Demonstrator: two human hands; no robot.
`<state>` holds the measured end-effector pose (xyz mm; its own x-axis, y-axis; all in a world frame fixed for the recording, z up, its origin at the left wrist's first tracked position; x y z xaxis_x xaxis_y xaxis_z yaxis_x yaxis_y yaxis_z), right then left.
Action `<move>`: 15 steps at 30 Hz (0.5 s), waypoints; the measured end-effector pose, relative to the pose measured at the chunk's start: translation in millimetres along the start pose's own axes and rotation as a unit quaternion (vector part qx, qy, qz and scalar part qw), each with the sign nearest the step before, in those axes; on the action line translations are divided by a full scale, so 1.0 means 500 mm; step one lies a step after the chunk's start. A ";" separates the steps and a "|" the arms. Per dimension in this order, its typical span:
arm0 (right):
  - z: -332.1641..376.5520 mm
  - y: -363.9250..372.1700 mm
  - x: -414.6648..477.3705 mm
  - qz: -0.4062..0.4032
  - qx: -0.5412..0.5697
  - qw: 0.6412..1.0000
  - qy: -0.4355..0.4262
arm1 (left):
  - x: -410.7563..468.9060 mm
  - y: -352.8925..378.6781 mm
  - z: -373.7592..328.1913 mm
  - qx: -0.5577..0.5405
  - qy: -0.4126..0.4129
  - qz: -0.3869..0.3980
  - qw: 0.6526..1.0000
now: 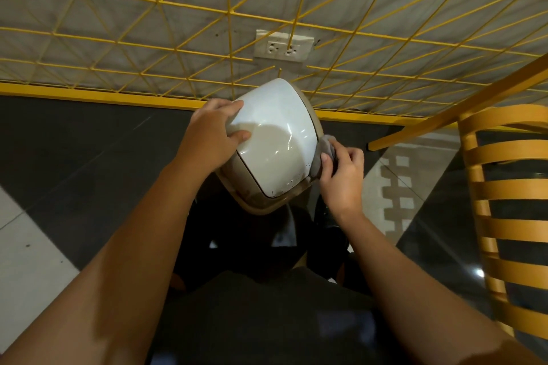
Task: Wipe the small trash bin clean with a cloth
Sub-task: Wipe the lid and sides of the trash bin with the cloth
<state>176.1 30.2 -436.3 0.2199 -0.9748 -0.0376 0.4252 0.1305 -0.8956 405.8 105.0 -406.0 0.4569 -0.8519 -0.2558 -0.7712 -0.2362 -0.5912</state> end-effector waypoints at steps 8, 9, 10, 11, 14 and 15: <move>0.049 -0.024 0.037 -0.012 -0.026 0.998 -0.059 | -0.001 0.002 -0.003 0.004 0.004 0.001 1.000; 0.054 -0.025 0.043 -0.012 -0.027 0.998 -0.061 | 0.000 0.002 -0.003 0.003 0.005 0.000 1.000; 0.054 -0.025 0.044 -0.011 -0.030 0.998 -0.059 | 0.000 0.002 -0.003 0.001 0.006 -0.001 1.000; 0.049 -0.023 0.041 -0.009 -0.033 0.998 -0.056 | 0.001 0.001 -0.003 0.001 0.007 -0.001 1.000; 0.014 -0.009 0.018 0.009 -0.045 0.999 -0.028 | 0.001 0.000 -0.003 0.005 0.007 -0.002 1.000; -0.003 -0.002 0.010 0.022 -0.051 0.998 -0.012 | 0.001 0.000 -0.004 0.005 0.007 -0.002 1.000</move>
<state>175.5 25.0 -436.2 0.2577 -0.9638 -0.0684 0.3225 0.1525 -0.9342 405.2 103.6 -404.7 0.4530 -0.8580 -0.2422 -0.7649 -0.2345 -0.6000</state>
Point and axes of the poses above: each hand's wrist, its own x-axis towards the middle knuckle, its own y-axis out of the palm, z = x × y, the point moved 9 cm from there along x, towards the middle knuckle, and after that the axes turned 12 degrees about -x, right-handed, at the moved point
